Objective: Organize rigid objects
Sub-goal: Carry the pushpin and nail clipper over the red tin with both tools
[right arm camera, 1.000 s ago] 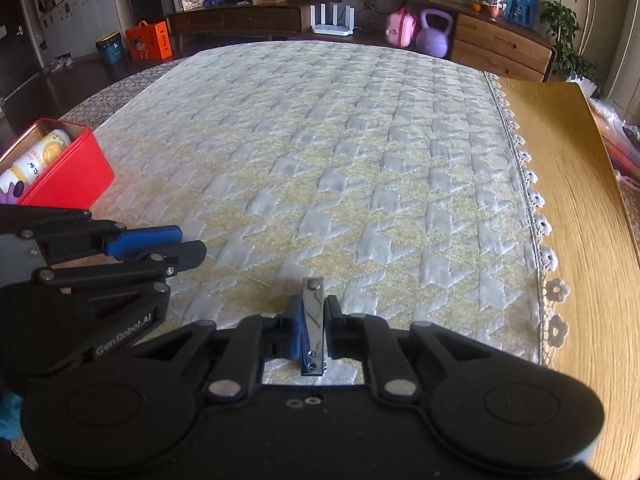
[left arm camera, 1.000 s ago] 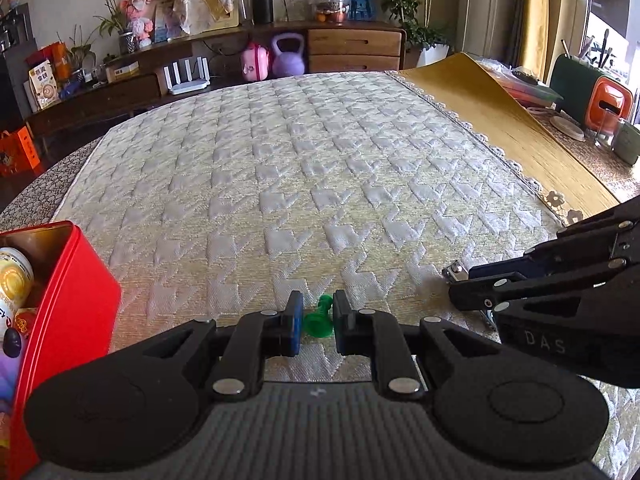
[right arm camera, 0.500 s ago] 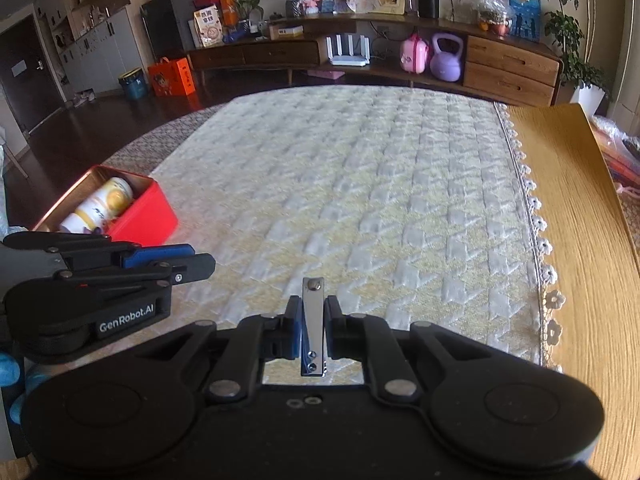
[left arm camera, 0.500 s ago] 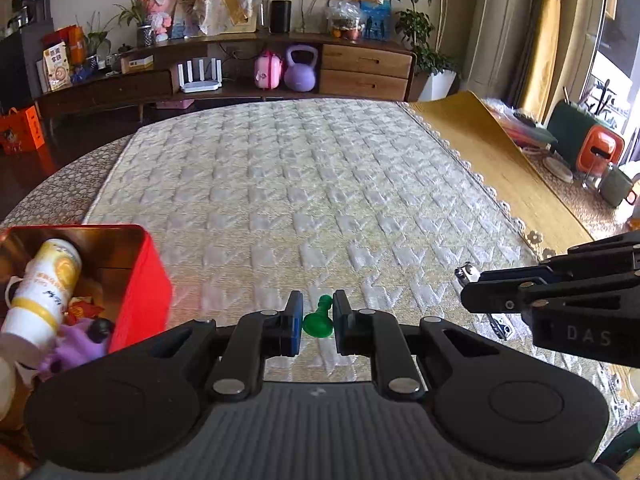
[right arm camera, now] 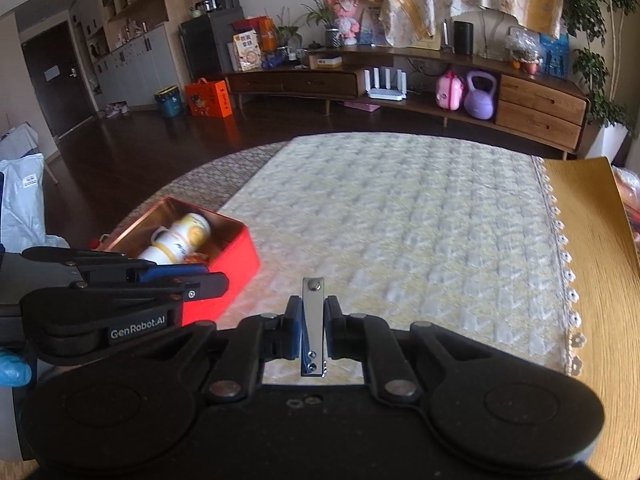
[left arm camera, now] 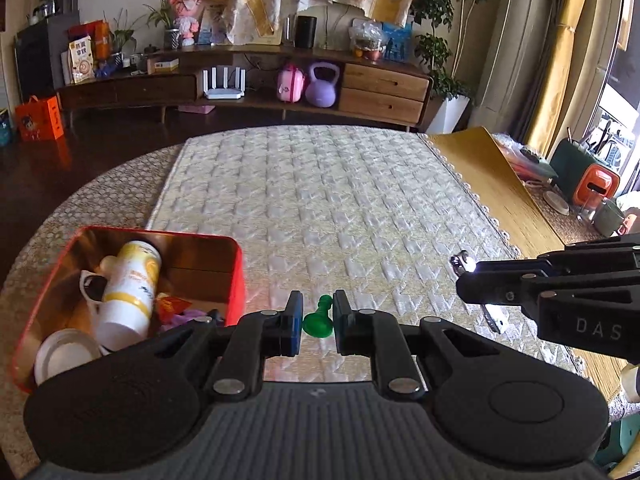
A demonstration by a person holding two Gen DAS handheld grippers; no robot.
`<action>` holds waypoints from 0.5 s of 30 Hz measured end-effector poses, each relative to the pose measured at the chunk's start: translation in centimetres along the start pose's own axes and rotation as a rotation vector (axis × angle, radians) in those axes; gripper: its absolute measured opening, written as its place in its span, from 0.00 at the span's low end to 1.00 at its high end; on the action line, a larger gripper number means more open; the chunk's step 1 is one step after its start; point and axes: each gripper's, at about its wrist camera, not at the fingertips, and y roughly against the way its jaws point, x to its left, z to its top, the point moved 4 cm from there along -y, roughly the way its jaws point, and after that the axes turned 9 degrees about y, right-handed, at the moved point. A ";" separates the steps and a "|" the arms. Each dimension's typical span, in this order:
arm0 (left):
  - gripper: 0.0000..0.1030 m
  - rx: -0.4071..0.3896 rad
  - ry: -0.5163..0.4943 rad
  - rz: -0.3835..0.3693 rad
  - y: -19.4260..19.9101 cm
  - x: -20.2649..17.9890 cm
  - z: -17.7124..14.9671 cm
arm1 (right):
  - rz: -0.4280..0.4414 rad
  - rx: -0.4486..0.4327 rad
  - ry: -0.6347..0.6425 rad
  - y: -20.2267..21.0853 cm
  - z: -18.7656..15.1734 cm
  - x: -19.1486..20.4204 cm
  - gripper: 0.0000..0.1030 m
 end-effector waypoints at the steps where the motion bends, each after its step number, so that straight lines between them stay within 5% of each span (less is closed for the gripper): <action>1: 0.15 -0.008 -0.001 0.004 0.5 0.4 0.2 | 0.007 -0.005 0.004 -0.1 0.4 0.5 0.10; 15: 0.15 -0.054 0.077 0.144 2.9 10.5 1.7 | 0.091 0.006 0.072 -4.5 4.1 7.2 0.10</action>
